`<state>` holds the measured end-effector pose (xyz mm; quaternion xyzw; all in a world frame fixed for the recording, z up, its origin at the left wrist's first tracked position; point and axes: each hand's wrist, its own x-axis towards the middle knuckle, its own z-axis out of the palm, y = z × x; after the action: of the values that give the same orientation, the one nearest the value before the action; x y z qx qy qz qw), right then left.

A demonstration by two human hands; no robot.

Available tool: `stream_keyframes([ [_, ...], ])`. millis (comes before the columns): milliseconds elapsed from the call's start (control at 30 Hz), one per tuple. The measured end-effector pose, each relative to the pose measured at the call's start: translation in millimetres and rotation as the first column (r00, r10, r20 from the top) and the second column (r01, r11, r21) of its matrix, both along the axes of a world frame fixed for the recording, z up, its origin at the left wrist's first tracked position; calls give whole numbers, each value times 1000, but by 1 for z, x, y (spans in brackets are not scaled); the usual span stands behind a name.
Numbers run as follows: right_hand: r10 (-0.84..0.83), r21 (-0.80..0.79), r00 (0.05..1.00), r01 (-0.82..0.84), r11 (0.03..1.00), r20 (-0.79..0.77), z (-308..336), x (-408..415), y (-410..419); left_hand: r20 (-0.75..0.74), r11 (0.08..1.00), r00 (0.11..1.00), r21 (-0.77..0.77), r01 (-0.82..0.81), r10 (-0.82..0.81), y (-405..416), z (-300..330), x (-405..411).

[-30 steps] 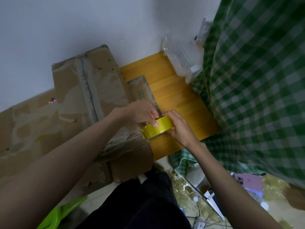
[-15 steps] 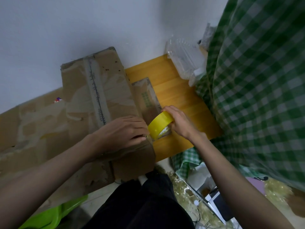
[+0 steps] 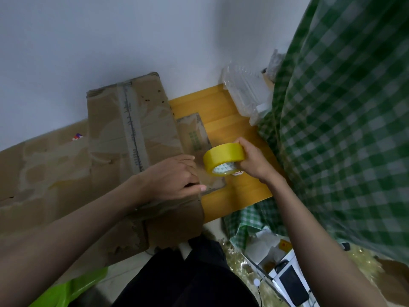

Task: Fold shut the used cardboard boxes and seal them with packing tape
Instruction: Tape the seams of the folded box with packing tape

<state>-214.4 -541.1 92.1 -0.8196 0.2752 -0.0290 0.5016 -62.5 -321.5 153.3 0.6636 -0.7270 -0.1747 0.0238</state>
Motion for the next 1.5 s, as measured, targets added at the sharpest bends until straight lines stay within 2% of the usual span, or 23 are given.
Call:
stream_keyframes([
  [67, -58, 89, 998, 56, 994, 22, 7, -9, 11, -36, 984, 991, -112, -136, 133, 0, 1, -3],
  [100, -84, 111, 996, 80, 991, 34, 12, -13, 18, -112, 942, 958, -186, -280, 263, 1, 3, -6],
  [133, -108, 133, 993, 101, 986, 48, 16, -17, 24, -213, 861, 887, -230, -453, 410, 1, 9, -10],
  [200, -156, 188, 984, 139, 972, 82, 25, -21, 39, -356, 683, 688, -163, -712, 633, -1, 21, -23],
  [267, -169, 222, 977, 139, 965, 126, 37, -23, 57, -417, 614, 573, -44, -788, 706, -5, 27, -34],
  [433, -105, 335, 962, 16, 942, 252, 66, -26, 89, -515, 529, 475, -49, -847, 714, -6, 33, -41],
  [500, -64, 366, 956, -47, 929, 285, 72, -26, 92, -533, 532, 472, -46, -845, 703, 0, 38, -37],
  [633, -40, 406, 949, -95, 909, 312, 73, -22, 94, -498, 560, 543, -131, -818, 676, 13, 50, -33],
  [867, -64, 278, 945, -29, 960, 320, 73, -11, 101, -390, 555, 618, -274, -785, 682, 14, 62, -42],
  [1167, -53, 157, 946, 2, 988, 320, 77, -6, 105, -397, 513, 581, -274, -814, 711, 0, 68, -45],
  [1300, -45, 92, 940, 15, 996, 337, 82, -4, 108, -399, 454, 576, -362, -814, 714, -6, 72, -48],
  [1500, -42, 78, 938, 16, 997, 345, 87, -3, 116, -431, 367, 515, -381, -848, 741, -9, 72, -45],
])
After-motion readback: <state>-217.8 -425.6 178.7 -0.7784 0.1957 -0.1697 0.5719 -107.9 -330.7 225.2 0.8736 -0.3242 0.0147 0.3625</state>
